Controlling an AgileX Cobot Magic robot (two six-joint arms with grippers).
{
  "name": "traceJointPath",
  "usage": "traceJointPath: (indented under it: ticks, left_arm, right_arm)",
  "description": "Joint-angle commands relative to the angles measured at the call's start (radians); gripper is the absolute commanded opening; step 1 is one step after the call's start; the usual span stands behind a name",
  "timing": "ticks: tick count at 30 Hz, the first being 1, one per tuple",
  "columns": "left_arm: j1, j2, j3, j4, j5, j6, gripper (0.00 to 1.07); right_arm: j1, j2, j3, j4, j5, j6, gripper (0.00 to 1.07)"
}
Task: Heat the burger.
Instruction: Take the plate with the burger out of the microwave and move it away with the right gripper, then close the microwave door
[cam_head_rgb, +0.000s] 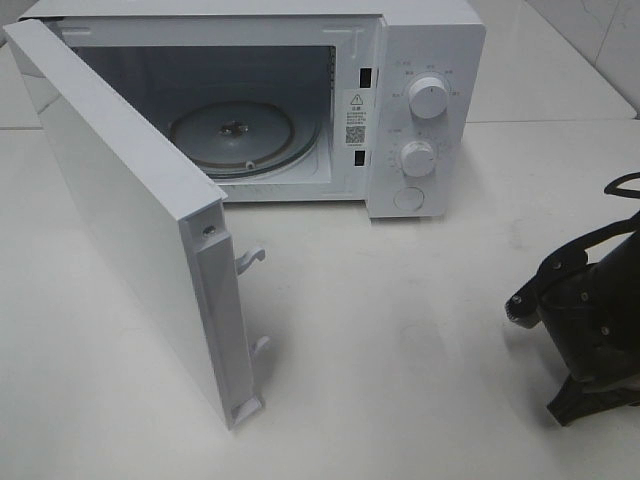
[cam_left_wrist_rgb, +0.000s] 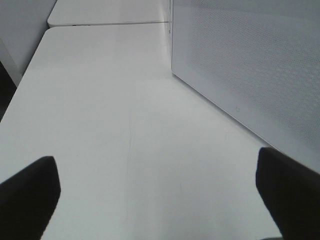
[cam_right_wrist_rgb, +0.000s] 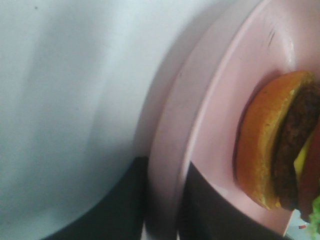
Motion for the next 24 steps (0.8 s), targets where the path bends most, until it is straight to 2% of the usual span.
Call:
traceJointPath:
  ticks: [1, 2, 3, 5, 20, 24]
  left_arm:
    - [0.0, -0.015, 0.004, -0.001, 0.002, -0.004, 1.0]
    - [0.0, -0.015, 0.004, -0.001, 0.002, -0.004, 1.0]
    - [0.0, -0.015, 0.004, -0.001, 0.002, -0.004, 1.0]
    - [0.0, -0.015, 0.004, -0.001, 0.002, -0.004, 1.0]
    - [0.0, -0.015, 0.004, -0.001, 0.002, -0.004, 1.0]
    - [0.0, -0.015, 0.004, -0.001, 0.002, -0.004, 1.0]
  right_arm:
    - [-0.004, -0.004, -0.002, -0.007, 0.013, 0.009, 0.43]
    - [-0.004, -0.02, -0.003, -0.002, 0.015, 0.007, 0.51]
    - [-0.004, -0.02, -0.003, -0.002, 0.015, 0.007, 0.51]
    - [-0.004, -0.06, -0.003, 0.017, 0.015, -0.008, 0.59]
    - [-0.004, -0.389, -0.01, 0.243, 0.006, -0.199, 0.61]
    - [-0.004, -0.508, -0.064, 0.414, 0.005, -0.373, 0.61]
